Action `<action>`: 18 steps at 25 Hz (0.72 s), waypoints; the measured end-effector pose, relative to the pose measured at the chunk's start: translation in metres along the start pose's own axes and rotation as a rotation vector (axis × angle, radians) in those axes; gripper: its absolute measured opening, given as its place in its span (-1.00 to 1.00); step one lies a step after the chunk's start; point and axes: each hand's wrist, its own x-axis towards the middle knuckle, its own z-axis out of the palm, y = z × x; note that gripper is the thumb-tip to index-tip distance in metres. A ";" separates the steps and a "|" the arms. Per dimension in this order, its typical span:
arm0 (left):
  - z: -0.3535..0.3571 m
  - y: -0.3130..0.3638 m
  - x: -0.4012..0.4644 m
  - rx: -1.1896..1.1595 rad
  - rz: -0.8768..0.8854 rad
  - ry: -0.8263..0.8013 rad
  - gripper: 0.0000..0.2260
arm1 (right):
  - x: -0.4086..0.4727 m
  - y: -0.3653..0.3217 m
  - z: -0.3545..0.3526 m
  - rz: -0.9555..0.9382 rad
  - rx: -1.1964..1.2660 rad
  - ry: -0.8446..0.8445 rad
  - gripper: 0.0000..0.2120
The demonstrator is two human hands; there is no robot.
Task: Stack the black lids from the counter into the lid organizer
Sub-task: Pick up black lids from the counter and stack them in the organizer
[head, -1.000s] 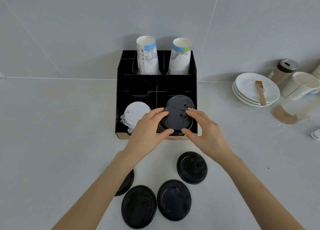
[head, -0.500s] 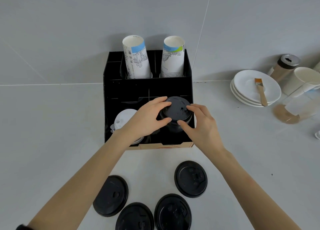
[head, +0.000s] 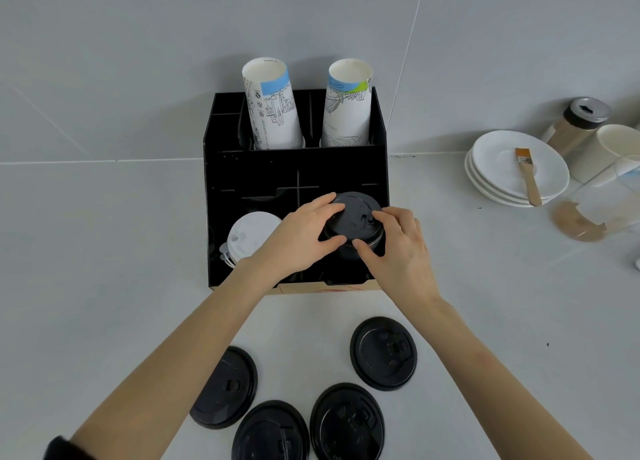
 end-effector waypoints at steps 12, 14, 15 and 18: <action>-0.001 0.011 -0.036 -0.023 0.077 0.164 -0.57 | -0.024 0.007 -0.031 -0.056 0.071 -0.027 -0.54; 0.005 0.016 -0.048 -0.042 0.084 0.166 -0.58 | -0.036 0.011 -0.034 -0.053 0.083 -0.048 -0.55; 0.010 0.018 -0.054 -0.051 0.084 0.154 -0.58 | -0.042 0.014 -0.035 -0.052 0.084 -0.060 -0.55; 0.027 0.020 -0.071 -0.059 0.075 0.094 -0.58 | -0.062 0.028 -0.035 -0.039 0.072 -0.123 -0.54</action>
